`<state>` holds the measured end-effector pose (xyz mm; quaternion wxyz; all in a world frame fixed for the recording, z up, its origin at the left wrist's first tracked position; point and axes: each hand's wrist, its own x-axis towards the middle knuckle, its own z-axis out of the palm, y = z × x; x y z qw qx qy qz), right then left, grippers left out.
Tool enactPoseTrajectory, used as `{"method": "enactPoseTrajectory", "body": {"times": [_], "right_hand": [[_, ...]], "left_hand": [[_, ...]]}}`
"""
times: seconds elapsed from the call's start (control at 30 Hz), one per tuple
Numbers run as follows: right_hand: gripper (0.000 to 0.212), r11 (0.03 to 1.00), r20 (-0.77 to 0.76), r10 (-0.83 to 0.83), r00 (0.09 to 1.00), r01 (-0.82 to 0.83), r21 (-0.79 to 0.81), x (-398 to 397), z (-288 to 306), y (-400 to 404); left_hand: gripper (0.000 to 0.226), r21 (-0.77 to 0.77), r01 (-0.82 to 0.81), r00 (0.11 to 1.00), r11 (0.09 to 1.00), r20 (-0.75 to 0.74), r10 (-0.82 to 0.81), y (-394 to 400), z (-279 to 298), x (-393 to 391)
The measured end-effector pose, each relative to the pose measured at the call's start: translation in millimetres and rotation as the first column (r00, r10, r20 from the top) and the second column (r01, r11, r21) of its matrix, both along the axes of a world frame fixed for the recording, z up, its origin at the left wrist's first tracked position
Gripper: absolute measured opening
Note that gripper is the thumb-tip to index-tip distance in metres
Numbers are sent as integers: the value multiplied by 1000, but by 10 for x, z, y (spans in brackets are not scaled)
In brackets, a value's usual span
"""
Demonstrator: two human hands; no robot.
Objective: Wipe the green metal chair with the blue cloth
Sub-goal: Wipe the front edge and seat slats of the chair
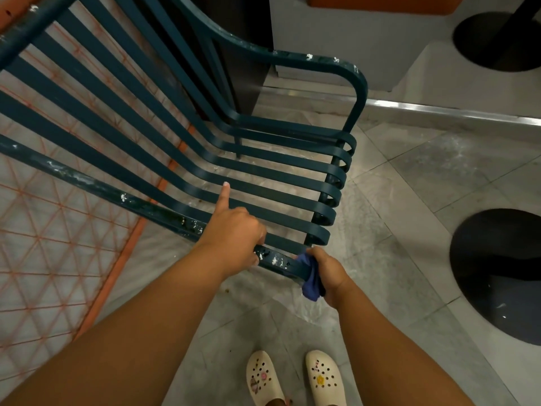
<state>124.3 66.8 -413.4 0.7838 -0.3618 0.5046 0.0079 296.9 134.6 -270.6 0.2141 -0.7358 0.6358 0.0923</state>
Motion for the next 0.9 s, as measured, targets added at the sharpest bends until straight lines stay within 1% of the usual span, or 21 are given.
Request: {"method": "enactPoseTrajectory", "body": {"times": [0.03, 0.13, 0.17, 0.23, 0.27, 0.3, 0.33, 0.4, 0.43, 0.47, 0.53, 0.6, 0.67, 0.7, 0.8, 0.83, 0.9], "right_hand": [[43, 999, -2, -1, 1000, 1, 48, -10, -47, 7], [26, 987, -82, 7, 997, 6, 160, 61, -69, -22], [23, 987, -110, 17, 994, 1, 161, 94, -46, -37], [20, 994, -129, 23, 991, -8, 113, 115, 29, -38], [24, 998, -114, 5, 993, 3, 68, 93, 58, -9], [32, 1000, -74, -27, 997, 28, 7, 51, 72, 36], [40, 996, 5, -78, 997, 78, -49, -3, 78, 111], [42, 966, 196, -223, 955, 244, -90, -104, 34, 354], [41, 938, 227, -304, 925, 332, -96, -133, -35, 471], [42, 909, 200, -384, 902, 406, -88, -134, -129, 549], [43, 868, 98, -495, 863, 496, 17, -85, -314, 571], [43, 823, 28, -546, 837, 530, 204, -23, -466, 498], [40, 726, -31, -611, 791, 577, 374, 37, -587, 397], [37, 666, -66, -650, 758, 609, 431, 68, -637, 354], [35, 518, -123, -742, 659, 681, 517, 135, -638, 321], [36, 492, -122, -761, 638, 689, 533, 132, -613, 345], [36, 469, -107, -780, 617, 689, 553, 54, -579, 420]], "left_hand": [[20, 10, -4, 1000, 1000, -3, 4, -9, 6, -3], [17, 43, -4, 1000, 999, -1, 4, -43, 29, -30], [15, 48, -1, 1000, 999, -1, 1, -53, 35, -39], [12, 44, -1, 1000, 999, -6, 1, -65, 38, -38], [12, 44, -7, 1000, 999, -12, 7, -67, 30, -31], [14, 48, -13, 1000, 999, -20, 14, -70, 24, -25], [16, 53, -23, 999, 998, -31, 25, -75, 17, -21], [20, 51, -48, 997, 998, -62, 51, -67, -3, -20], [21, 34, -55, 996, 998, -75, 57, -57, -15, -21], [22, 8, -61, 995, 998, -85, 61, -44, -28, -21], [23, -40, -84, 990, 996, -113, 79, -17, -48, -20], [23, -55, -105, 985, 993, -147, 96, -11, -74, -16], [24, -43, -129, 977, 991, -177, 119, -21, -95, -5], [24, -37, -143, 972, 989, -194, 133, -22, -102, -2], [25, -35, -165, 966, 986, -208, 154, -10, -90, 5], [25, -35, -168, 965, 985, -209, 158, -5, -75, 5], [24, -42, -167, 966, 985, -206, 155, 0, -61, 2]]}}
